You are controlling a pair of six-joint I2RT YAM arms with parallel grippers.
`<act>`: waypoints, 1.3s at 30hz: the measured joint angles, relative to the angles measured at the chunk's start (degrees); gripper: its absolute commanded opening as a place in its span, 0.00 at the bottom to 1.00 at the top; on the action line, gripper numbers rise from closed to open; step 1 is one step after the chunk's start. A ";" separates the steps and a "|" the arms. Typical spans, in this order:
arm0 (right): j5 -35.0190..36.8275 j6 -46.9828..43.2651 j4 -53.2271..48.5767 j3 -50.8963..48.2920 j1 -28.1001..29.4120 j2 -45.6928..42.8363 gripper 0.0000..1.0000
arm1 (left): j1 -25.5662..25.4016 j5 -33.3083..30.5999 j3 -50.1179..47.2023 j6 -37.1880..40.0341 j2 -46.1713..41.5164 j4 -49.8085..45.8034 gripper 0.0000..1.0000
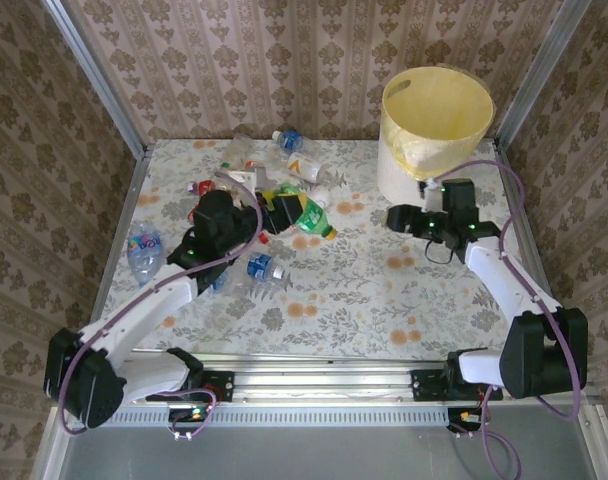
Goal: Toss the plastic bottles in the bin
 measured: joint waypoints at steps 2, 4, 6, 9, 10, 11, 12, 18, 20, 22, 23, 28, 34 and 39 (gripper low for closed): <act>0.92 3.39 0.92 -0.94 -4.57 1.55 0.51 | 0.39 -0.57 2.08 2.27 -2.73 -2.93 0.27; 1.57 5.88 1.86 -1.38 -8.28 3.43 0.48 | 0.55 -1.27 4.11 4.46 -5.09 -5.77 0.27; 1.77 8.09 3.02 -1.40 -11.58 5.49 0.47 | 0.76 -1.66 5.90 6.27 -6.71 -7.96 0.27; 2.84 10.38 4.72 -1.01 -15.85 8.52 0.47 | 0.79 -1.95 8.31 8.68 -8.26 -10.47 0.27; 3.39 10.95 4.96 -0.22 -17.07 9.64 0.47 | 0.79 -2.10 8.87 9.35 -8.72 -11.13 0.27; 4.15 11.39 5.05 1.14 -18.01 10.88 0.47 | 0.79 -2.16 9.25 9.81 -9.03 -11.65 0.27; 4.61 11.58 5.07 2.56 -18.53 12.00 0.47 | 0.79 -2.32 9.44 10.05 -9.29 -11.85 0.26; 8.96 11.52 6.88 15.06 -19.32 20.37 0.46 | 0.66 -2.05 10.16 10.05 -8.92 -11.87 0.26; 10.03 11.37 8.13 19.26 -19.34 23.93 0.45 | 0.02 -2.51 10.97 10.49 -8.70 -11.80 0.26; 11.02 11.34 8.59 22.36 -19.37 26.91 0.45 | -0.76 -2.97 11.54 11.34 -8.85 -11.30 0.26; 11.69 11.37 8.76 23.65 -19.56 28.28 0.45 | -1.14 -3.21 11.82 11.89 -8.98 -10.91 0.26; 14.32 11.80 9.29 28.37 -20.33 33.77 0.45 | -2.27 -5.18 13.62 14.93 -9.84 -10.27 0.26; 15.47 12.24 9.66 36.11 -21.22 40.04 0.50 | -2.36 -7.80 17.03 18.71 -11.04 -10.32 0.26; 14.47 12.87 11.04 44.76 -21.73 46.18 0.55 | -2.36 -8.70 18.21 20.68 -11.74 -10.45 0.27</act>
